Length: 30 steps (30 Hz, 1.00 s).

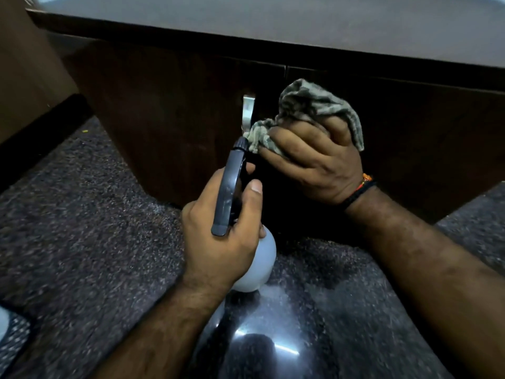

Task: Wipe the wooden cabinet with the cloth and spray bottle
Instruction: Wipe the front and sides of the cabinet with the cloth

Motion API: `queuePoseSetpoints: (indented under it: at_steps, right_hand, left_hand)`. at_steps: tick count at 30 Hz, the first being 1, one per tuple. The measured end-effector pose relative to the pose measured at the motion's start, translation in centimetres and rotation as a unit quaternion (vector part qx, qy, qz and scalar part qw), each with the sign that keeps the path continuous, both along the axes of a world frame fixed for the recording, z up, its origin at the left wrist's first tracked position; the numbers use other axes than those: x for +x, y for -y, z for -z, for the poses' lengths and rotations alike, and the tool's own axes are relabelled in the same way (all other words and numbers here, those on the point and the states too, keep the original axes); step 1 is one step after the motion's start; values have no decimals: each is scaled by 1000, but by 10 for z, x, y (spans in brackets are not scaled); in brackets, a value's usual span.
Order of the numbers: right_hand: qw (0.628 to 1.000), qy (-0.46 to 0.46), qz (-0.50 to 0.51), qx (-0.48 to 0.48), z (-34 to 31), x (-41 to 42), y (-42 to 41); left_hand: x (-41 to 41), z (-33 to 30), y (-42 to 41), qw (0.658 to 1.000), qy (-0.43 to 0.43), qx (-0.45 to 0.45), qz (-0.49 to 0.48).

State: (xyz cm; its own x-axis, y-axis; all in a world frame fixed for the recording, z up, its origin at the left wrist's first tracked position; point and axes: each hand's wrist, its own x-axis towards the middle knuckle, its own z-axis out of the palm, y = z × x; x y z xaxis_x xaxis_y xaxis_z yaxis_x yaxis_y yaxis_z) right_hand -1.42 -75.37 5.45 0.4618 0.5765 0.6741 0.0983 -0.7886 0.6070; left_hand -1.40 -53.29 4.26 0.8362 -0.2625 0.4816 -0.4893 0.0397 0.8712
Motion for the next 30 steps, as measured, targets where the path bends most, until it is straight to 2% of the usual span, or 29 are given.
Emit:
queuePoseSetpoints:
  at_steps: [6, 10, 13, 16, 20, 24, 26, 30]
  right_hand:
    - [995, -72, 4, -64, 7, -7, 8]
    - [971, -207, -26, -114, 20, -19, 18]
    - [953, -282, 5, -110, 32, -35, 19]
    - [960, -266, 20, -85, 27, -36, 18]
    - [980, -184, -26, -73, -3, -24, 4]
    - [997, -74, -31, 23, -54, 9, -29]
    - [994, -96, -12, 57, -75, 28, -45]
    - [969, -236, 58, 48, -79, 35, -58]
  left_hand:
    - [-4, 3, -1, 1000, 5, 14, -4]
    - [-6, -2, 2, 1000, 8, 14, -1]
    - [-7, -3, 2, 1000, 3, 13, 6]
    - [-6, -6, 0, 1000, 5, 12, 13]
    - [3, -13, -5, 1000, 8, 9, 11]
    - [18, -19, -11, 1000, 14, -1, -9]
    - [24, -22, -16, 1000, 17, -12, -15]
    - [31, -22, -29, 1000, 24, -13, -14]
